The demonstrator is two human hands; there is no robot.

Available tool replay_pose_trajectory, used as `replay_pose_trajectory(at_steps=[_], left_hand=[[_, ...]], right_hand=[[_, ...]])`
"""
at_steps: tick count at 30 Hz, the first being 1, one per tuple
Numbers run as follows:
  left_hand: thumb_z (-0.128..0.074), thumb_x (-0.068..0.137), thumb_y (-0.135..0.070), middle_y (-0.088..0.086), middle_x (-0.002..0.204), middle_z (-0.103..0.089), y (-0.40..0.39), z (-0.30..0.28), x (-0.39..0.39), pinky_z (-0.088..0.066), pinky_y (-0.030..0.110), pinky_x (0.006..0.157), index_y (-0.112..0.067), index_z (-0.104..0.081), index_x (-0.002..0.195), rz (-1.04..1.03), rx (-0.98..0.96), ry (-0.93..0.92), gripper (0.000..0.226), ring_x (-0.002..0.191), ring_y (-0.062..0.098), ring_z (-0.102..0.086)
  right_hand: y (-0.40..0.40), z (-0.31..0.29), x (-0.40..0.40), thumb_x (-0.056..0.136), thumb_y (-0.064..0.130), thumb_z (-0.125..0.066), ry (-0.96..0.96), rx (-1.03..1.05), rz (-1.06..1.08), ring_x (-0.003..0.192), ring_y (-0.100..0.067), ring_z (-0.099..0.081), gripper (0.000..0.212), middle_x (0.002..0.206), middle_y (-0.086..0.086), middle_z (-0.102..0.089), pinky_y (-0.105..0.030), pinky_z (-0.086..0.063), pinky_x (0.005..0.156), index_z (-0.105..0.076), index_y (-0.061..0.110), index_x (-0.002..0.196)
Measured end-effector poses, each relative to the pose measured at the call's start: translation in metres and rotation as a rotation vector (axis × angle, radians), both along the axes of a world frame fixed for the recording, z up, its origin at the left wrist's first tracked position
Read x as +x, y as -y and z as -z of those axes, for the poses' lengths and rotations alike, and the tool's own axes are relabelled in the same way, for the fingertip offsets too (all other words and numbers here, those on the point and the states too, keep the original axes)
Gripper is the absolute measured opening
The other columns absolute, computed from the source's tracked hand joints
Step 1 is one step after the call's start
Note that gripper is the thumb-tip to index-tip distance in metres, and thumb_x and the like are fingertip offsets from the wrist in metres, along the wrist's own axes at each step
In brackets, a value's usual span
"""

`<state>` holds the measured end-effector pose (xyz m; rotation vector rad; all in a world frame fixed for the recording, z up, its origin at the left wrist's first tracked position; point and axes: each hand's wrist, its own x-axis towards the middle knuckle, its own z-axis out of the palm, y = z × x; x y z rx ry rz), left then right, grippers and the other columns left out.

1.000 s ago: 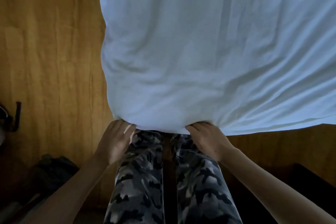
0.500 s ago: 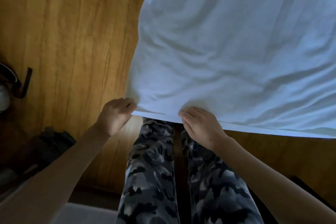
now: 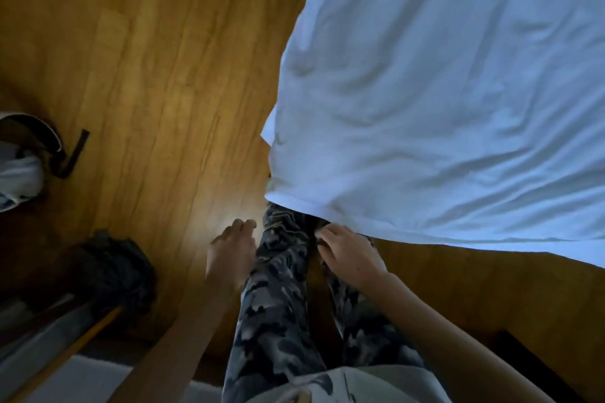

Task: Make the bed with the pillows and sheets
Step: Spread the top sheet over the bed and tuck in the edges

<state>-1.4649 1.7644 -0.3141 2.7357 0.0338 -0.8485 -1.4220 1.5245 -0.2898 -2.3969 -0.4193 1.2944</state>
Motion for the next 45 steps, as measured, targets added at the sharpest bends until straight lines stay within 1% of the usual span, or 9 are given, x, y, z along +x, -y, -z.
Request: replay_pose_trajectory(at_steps=[4, 9, 14, 18, 25, 31, 37, 41, 45], left_hand=[[-0.049, 0.097, -0.027, 0.002, 0.128, -0.052, 0.004, -0.048, 0.047, -0.05, 0.035, 0.084, -0.021, -0.044, 0.136, 0.027, 0.117, -0.183, 0.04, 0.113, 0.02, -0.056], [-0.048, 0.098, -0.028, 0.007, 0.129, -0.054, -0.006, -0.137, 0.09, -0.046, 0.037, 0.091, -0.017, -0.048, 0.134, -0.24, -0.024, -0.154, 0.037, 0.112, 0.025, -0.058], [-0.053, 0.096, -0.027, 0.004, 0.124, -0.061, -0.021, -0.197, 0.101, -0.047, 0.035, 0.09, -0.016, -0.057, 0.125, -0.368, -0.147, -0.04, 0.031, 0.108, 0.025, -0.061], [-0.055, 0.095, -0.029, -0.001, 0.119, -0.065, -0.061, -0.209, 0.121, -0.049, 0.033, 0.088, -0.02, -0.06, 0.119, -0.325, -0.23, -0.011, 0.026, 0.105, 0.017, -0.063], [-0.046, 0.1, -0.031, -0.005, 0.129, -0.054, -0.182, -0.229, 0.211, -0.043, 0.023, 0.089, -0.021, -0.054, 0.13, -0.136, -0.199, -0.046, 0.033, 0.112, 0.01, -0.056], [-0.05, 0.099, -0.028, -0.002, 0.126, -0.055, -0.26, -0.254, 0.326, -0.045, 0.026, 0.082, -0.018, -0.054, 0.129, 0.025, -0.154, -0.024, 0.032, 0.104, 0.013, -0.059], [-0.051, 0.099, -0.023, -0.004, 0.102, -0.065, -0.246, -0.265, 0.465, -0.041, 0.025, 0.068, -0.018, -0.063, 0.116, 0.067, -0.256, 0.018, 0.022, 0.086, 0.009, -0.059], [-0.052, 0.098, -0.024, -0.004, 0.097, -0.065, -0.215, -0.268, 0.564, -0.045, 0.029, 0.07, -0.017, -0.064, 0.111, 0.069, -0.32, 0.013, 0.019, 0.087, 0.011, -0.06], [-0.051, 0.099, -0.027, -0.003, 0.097, -0.064, -0.186, -0.282, 0.657, -0.042, 0.029, 0.065, -0.017, -0.064, 0.111, 0.005, -0.356, 0.003, 0.02, 0.09, 0.015, -0.06]], right_hand=[[0.004, -0.057, 0.031, 0.102, 0.029, -0.036, 0.036, -0.042, 0.048, 0.119, -0.021, -0.049, 0.034, 0.133, -0.001, -0.05, -0.033, -0.044, 0.093, -0.052, 0.018, 0.13], [0.022, -0.144, 0.077, 0.1, 0.028, -0.043, 0.176, -0.051, 0.085, 0.117, -0.025, -0.053, 0.035, 0.132, -0.003, -0.054, -0.033, -0.043, 0.093, -0.053, 0.019, 0.132], [0.037, -0.207, 0.104, 0.098, 0.031, -0.047, 0.255, -0.112, 0.252, 0.109, -0.018, -0.059, 0.031, 0.121, 0.002, -0.061, -0.028, -0.044, 0.092, -0.056, 0.024, 0.126], [0.025, -0.214, 0.118, 0.097, 0.033, -0.048, 0.23, -0.19, 0.377, 0.105, -0.014, -0.061, 0.028, 0.117, 0.005, -0.063, -0.024, -0.043, 0.091, -0.057, 0.025, 0.122], [-0.084, -0.216, 0.175, 0.094, 0.029, -0.053, 0.181, -0.213, 0.685, 0.104, -0.013, -0.062, 0.024, 0.112, 0.006, -0.068, -0.023, -0.042, 0.086, -0.063, 0.026, 0.116], [-0.171, -0.245, 0.24, 0.096, 0.03, -0.051, 0.208, -0.127, 0.824, 0.101, -0.012, -0.062, 0.028, 0.115, 0.006, -0.067, -0.026, -0.046, 0.088, -0.061, 0.023, 0.121], [-0.191, -0.249, 0.31, 0.096, 0.027, -0.048, 0.188, -0.106, 1.05, 0.102, -0.01, -0.06, 0.029, 0.118, 0.007, -0.065, -0.022, -0.046, 0.087, -0.061, 0.026, 0.122], [-0.181, -0.242, 0.372, 0.096, 0.028, -0.047, 0.135, -0.087, 1.22, 0.104, -0.01, -0.059, 0.029, 0.118, 0.008, -0.064, -0.02, -0.041, 0.083, -0.061, 0.025, 0.122], [-0.159, -0.243, 0.46, 0.093, 0.027, -0.046, 0.088, -0.08, 1.304, 0.099, -0.016, -0.062, 0.025, 0.111, 0.004, -0.067, -0.029, -0.048, 0.087, -0.065, 0.023, 0.11]])
